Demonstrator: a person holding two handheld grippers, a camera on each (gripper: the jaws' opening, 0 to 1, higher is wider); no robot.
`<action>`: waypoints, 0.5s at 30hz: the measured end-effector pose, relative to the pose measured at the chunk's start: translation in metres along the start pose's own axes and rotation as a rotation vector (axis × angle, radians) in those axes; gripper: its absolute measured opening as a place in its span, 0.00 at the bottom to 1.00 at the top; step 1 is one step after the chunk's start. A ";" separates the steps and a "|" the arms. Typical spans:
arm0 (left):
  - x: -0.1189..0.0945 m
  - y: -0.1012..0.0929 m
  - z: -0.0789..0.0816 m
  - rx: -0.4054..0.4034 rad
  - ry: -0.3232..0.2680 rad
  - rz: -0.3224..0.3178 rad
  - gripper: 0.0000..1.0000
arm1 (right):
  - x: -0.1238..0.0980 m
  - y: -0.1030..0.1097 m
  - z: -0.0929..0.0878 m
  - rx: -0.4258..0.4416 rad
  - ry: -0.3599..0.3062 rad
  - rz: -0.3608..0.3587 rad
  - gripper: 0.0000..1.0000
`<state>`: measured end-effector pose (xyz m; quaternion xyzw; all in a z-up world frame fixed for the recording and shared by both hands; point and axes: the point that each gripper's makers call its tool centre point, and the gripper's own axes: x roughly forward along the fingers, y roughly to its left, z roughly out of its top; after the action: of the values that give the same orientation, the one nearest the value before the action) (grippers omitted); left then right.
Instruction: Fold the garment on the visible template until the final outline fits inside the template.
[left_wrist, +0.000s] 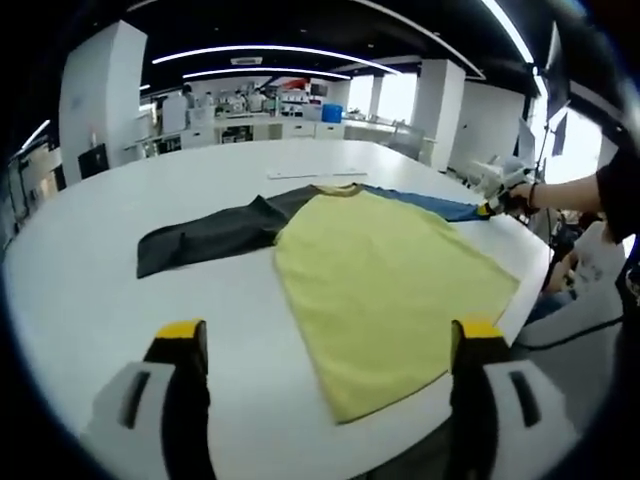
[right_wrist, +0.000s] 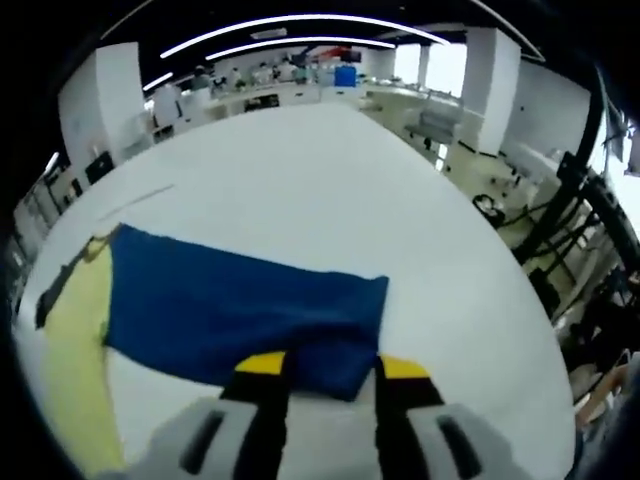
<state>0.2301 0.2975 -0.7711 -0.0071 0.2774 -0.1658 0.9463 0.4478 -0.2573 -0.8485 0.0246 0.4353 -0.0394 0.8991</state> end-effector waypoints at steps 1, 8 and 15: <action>0.000 0.000 0.000 0.005 0.004 -0.002 0.99 | 0.000 -0.001 0.000 0.009 0.002 -0.002 0.26; -0.003 0.001 0.002 0.010 -0.009 0.001 0.98 | -0.006 -0.001 -0.006 0.137 0.026 -0.004 0.13; -0.003 -0.002 0.001 0.017 -0.002 0.007 0.95 | -0.015 0.000 -0.010 0.146 0.029 0.002 0.08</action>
<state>0.2274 0.2969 -0.7682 0.0016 0.2748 -0.1647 0.9473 0.4307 -0.2559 -0.8427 0.0913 0.4440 -0.0699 0.8886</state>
